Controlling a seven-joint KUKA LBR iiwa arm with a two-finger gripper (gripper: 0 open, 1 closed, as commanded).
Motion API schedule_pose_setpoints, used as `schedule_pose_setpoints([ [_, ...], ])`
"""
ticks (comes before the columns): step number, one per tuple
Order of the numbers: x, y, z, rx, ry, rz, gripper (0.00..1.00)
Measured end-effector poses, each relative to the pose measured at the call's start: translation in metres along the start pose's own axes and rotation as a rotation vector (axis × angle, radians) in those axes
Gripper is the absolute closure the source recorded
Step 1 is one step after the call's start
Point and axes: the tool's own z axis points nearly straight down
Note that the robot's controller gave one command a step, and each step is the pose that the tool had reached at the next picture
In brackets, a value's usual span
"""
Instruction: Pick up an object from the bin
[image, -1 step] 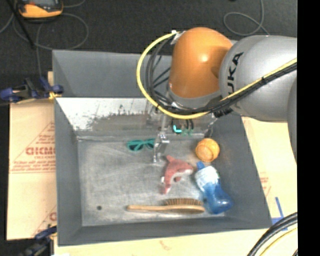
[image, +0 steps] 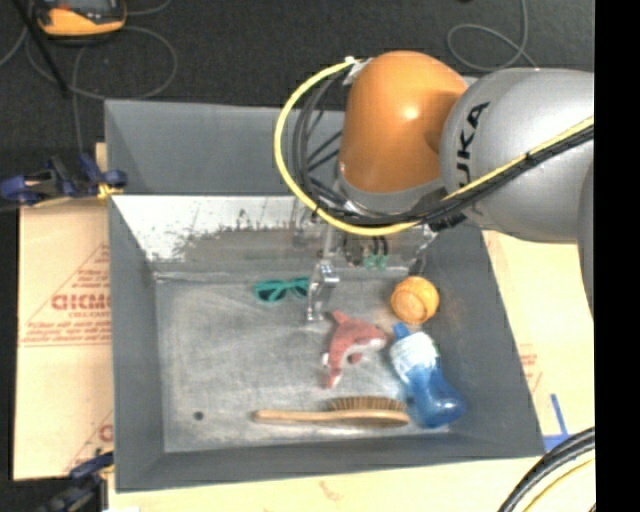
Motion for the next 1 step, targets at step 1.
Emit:
schedule_pose_setpoints([
  [1, -0.0176, -0.0103, 0.0678, 0.000, -0.004, 0.084, 0.00],
])
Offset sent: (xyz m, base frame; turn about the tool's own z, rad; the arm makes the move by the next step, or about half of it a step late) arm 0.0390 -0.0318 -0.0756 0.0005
